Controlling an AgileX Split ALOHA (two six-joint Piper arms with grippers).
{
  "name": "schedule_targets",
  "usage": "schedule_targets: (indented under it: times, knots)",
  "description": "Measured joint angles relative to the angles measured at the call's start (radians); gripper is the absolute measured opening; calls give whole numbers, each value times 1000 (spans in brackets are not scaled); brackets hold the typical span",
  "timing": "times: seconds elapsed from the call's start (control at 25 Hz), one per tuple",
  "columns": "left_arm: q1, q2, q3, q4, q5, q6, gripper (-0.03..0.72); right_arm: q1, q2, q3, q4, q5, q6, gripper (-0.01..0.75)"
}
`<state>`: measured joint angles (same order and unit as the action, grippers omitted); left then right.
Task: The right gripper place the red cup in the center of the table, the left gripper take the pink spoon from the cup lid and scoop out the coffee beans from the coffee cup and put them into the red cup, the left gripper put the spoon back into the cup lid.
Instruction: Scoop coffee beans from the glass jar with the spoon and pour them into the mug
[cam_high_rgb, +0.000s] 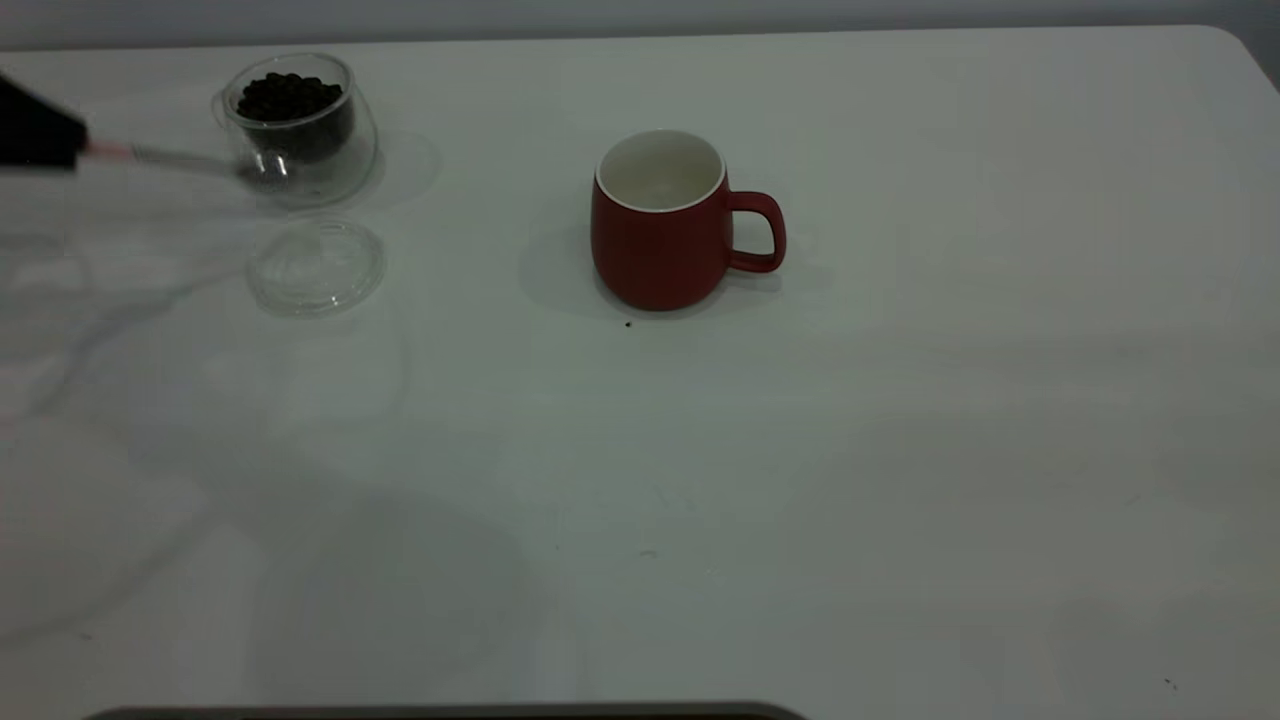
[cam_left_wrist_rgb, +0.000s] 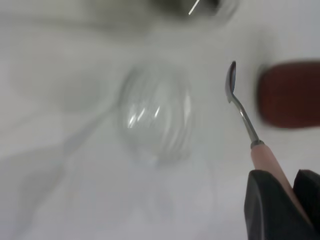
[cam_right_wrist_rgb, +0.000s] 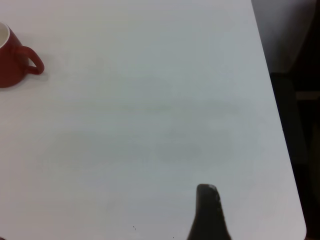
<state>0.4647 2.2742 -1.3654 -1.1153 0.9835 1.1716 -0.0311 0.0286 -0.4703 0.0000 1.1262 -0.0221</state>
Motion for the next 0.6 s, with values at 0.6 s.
schedule_targets:
  times: [0.6]
  knots:
    - [-3,48,-281,-15,29,-51,123,0,0,0,0,0,0,588]
